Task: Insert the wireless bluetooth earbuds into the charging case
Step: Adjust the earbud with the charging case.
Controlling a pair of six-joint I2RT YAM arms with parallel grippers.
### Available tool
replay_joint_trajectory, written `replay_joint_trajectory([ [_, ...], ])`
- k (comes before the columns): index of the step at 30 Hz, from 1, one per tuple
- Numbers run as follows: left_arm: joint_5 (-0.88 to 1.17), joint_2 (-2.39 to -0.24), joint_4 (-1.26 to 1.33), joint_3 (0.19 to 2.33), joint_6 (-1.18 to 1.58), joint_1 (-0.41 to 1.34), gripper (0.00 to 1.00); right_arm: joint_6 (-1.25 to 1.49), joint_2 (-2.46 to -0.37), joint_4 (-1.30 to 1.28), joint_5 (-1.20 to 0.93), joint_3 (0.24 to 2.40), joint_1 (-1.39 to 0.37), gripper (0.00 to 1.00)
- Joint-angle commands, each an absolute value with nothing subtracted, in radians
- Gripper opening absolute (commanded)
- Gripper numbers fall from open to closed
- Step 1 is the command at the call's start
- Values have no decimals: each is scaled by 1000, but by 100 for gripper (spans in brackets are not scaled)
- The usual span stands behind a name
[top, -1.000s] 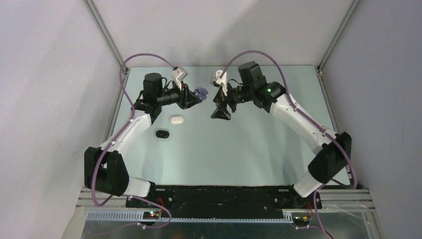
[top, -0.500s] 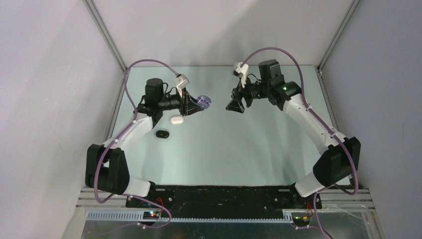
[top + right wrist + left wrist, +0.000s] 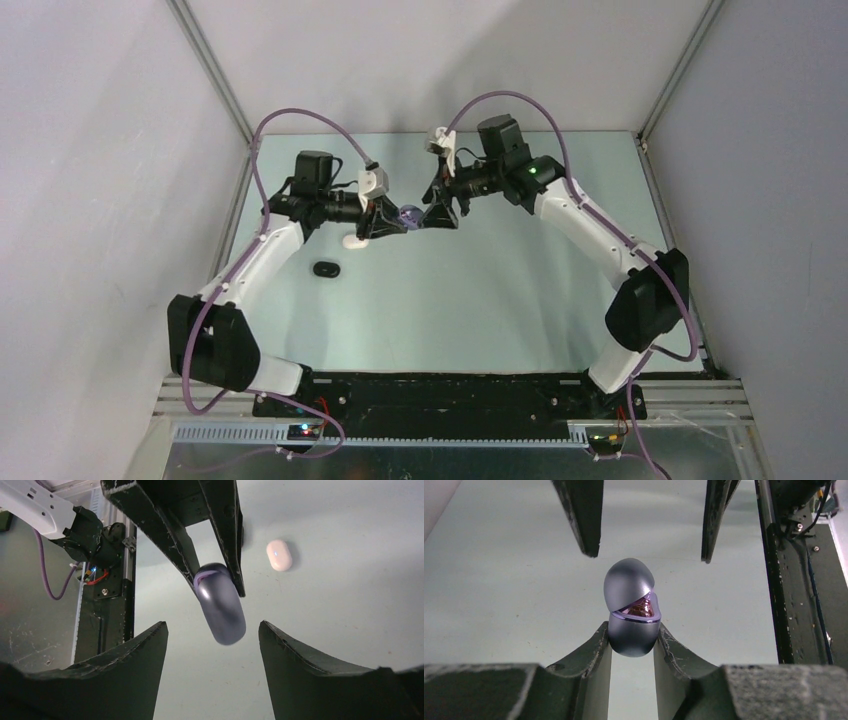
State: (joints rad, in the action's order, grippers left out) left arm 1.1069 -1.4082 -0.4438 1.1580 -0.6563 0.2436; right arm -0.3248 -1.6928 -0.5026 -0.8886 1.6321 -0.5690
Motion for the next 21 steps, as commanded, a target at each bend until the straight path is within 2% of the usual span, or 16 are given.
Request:
replay_joint_trajectory([
  [1,1143,-1386,-537,1209,-800,256,3,-331,-1721,-464,-880,1695,-587,71],
  [13,1145,-1395,-666,1256,-951,264,1,-334,-1779,-453,-739,1721,-572,68],
  [21,1133,-1405,-728,1274,-1028,271,0,-296,-1767,-428,-760,1727,-535,69],
])
